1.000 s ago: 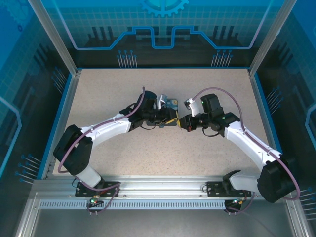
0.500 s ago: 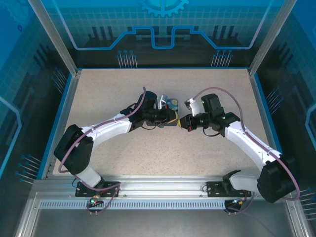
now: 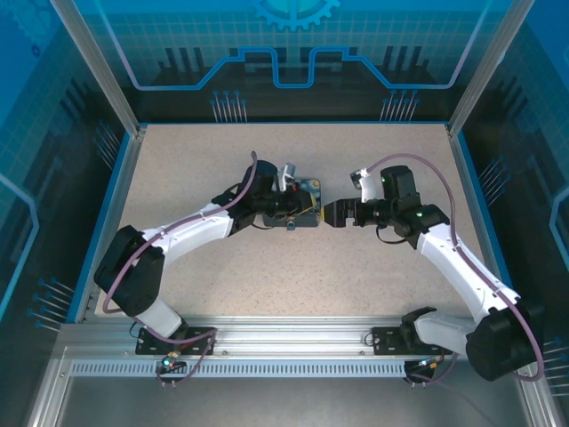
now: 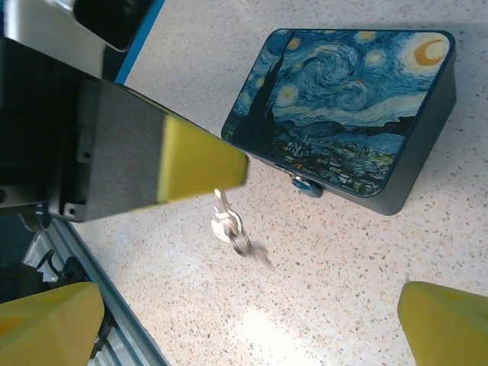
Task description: Unlock a padlock with a key
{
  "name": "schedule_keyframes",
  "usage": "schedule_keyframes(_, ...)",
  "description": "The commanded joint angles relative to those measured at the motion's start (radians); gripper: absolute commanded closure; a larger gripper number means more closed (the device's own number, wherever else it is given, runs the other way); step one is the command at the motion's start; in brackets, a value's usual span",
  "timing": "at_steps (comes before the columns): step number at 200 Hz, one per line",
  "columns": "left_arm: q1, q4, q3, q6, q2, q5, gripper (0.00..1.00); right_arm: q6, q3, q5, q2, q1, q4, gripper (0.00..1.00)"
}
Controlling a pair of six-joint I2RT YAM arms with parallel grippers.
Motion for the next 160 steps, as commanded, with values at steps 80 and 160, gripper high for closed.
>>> schedule_keyframes(80, 0.009, 0.266, -0.054, 0.097, -0.126, -0.192, 1.0, 0.521, -0.091, -0.209, 0.083, -0.188, 0.501, 0.0)
schedule_keyframes(160, -0.003, 0.51, -0.127, 0.004, -0.107, -0.348, 1.0, 0.692, -0.061, -0.187, 0.184, -0.055, 0.93, 0.33)
